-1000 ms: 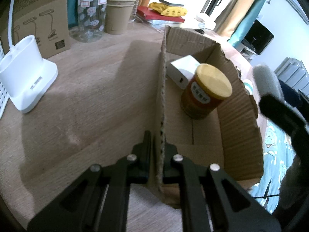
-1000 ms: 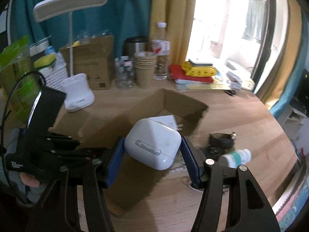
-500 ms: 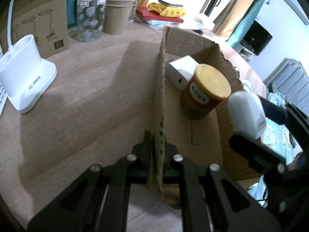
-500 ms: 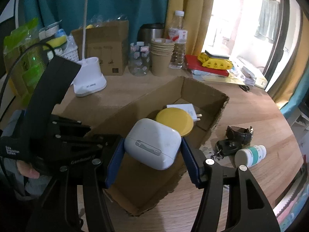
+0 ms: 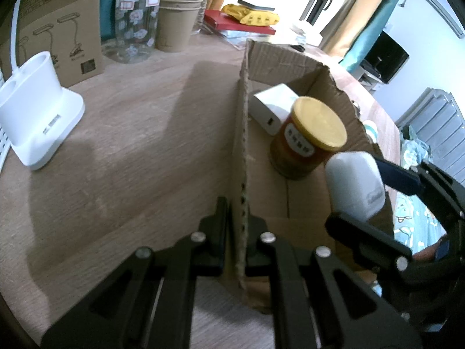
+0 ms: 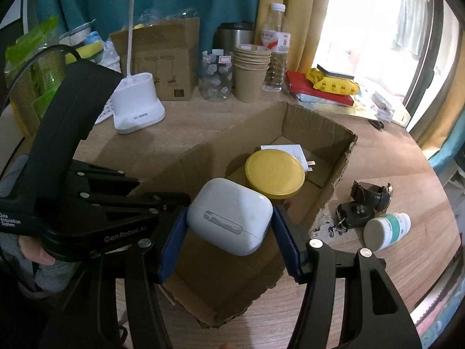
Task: Organize rigid objects
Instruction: 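Carry the earbuds case into the box and open the right gripper, then move the right gripper back toward the black flashlight, then grasp the black flashlight with the right gripper, then lift the flashlight off the table with the right gripper, then lower the flashlight into the box and open the right gripper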
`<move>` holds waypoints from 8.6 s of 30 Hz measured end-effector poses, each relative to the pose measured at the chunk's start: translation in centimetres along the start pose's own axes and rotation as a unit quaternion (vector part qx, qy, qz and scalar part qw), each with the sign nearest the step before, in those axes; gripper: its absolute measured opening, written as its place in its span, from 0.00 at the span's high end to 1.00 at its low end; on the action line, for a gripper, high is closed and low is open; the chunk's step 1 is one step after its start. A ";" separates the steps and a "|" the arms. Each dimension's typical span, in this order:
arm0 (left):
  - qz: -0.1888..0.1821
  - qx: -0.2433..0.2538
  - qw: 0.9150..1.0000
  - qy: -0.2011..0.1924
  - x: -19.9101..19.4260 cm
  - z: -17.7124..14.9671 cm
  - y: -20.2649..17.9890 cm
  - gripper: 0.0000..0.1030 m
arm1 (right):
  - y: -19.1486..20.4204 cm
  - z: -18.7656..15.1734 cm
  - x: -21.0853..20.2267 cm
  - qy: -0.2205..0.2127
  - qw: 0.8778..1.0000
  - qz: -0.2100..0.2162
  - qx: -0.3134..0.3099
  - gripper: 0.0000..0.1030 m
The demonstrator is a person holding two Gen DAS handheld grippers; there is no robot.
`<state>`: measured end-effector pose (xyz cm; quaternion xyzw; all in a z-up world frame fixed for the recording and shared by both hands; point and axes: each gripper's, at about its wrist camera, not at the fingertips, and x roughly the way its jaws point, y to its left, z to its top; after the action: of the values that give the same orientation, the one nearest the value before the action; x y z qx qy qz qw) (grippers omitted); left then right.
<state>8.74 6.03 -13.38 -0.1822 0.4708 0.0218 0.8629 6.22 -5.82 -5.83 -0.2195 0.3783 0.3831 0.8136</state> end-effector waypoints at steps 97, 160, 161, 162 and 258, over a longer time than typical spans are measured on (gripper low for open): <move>0.007 0.010 1.000 -0.004 -0.2 -0.3 -0.1 0.92 | -14.1 -6.7 2.9 0.038 0.950 -0.156 0.266 0.60; 0.011 0.010 1.000 -0.006 -0.5 -0.2 0.1 0.92 | -13.6 -5.9 3.2 0.017 0.964 -0.117 0.237 0.79; 0.011 0.010 1.000 -0.006 -0.5 -0.2 0.1 0.92 | -13.6 -6.0 3.2 0.017 0.965 -0.113 0.238 0.79; 0.011 0.010 1.000 -0.006 -0.5 -0.2 0.2 0.92 | -13.6 -6.0 3.2 0.018 0.965 -0.112 0.238 0.77; 0.001 0.024 1.000 -0.013 -0.6 -0.7 -0.3 0.92 | -6.6 8.5 6.8 0.000 0.994 -0.048 0.095 0.79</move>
<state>7.89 5.60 -13.17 -0.1610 0.4603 0.0139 0.8730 18.07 -1.22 -5.46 -0.1595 0.4022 0.3056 0.8482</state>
